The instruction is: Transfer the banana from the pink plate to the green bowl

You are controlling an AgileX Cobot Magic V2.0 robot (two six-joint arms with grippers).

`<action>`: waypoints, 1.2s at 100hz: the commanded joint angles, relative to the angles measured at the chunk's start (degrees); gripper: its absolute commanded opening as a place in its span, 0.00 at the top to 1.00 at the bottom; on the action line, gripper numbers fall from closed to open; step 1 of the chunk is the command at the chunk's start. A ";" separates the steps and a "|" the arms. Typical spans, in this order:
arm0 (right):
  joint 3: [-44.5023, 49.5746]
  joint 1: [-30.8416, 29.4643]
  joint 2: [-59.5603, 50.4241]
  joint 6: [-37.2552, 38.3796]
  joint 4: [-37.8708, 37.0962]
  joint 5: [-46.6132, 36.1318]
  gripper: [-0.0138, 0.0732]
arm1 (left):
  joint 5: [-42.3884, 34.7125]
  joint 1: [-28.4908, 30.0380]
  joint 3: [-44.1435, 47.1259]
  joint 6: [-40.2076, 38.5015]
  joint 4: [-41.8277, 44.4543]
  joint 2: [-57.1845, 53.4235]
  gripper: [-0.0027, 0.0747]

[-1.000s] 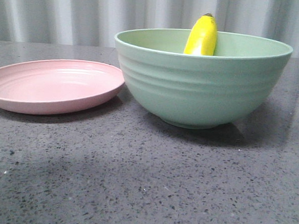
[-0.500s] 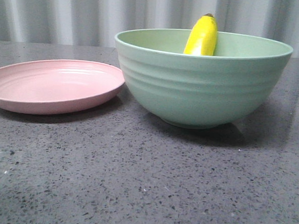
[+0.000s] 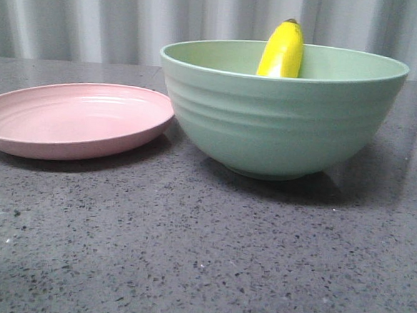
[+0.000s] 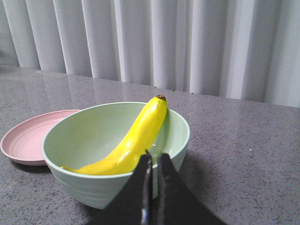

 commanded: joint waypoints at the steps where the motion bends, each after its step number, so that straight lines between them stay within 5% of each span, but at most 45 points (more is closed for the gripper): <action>1: -1.56 -0.25 0.55 -0.44 0.54 -4.38 0.92 | -5.06 -0.16 -1.39 -0.21 -0.17 0.24 0.99; 34: -1.56 -0.25 0.55 -0.44 0.54 -4.38 0.92 | -23.65 16.03 11.03 -0.21 4.97 -3.78 0.99; 49: -1.56 -0.25 0.55 -0.44 0.54 -4.38 0.92 | -25.34 27.35 15.91 -0.21 6.39 -8.89 0.99; 79: -1.56 -0.25 0.55 -0.44 0.54 -4.38 0.92 | -15.34 44.41 15.80 -0.21 6.31 -16.18 0.99; 104: -1.56 -0.25 0.55 -0.44 0.54 -4.26 0.92 | 8.41 48.89 15.80 -0.21 6.31 -22.06 0.99; 120: -1.56 -0.25 0.55 -0.44 0.54 -4.26 0.92 | 15.53 49.48 15.90 -0.21 6.31 -22.19 0.99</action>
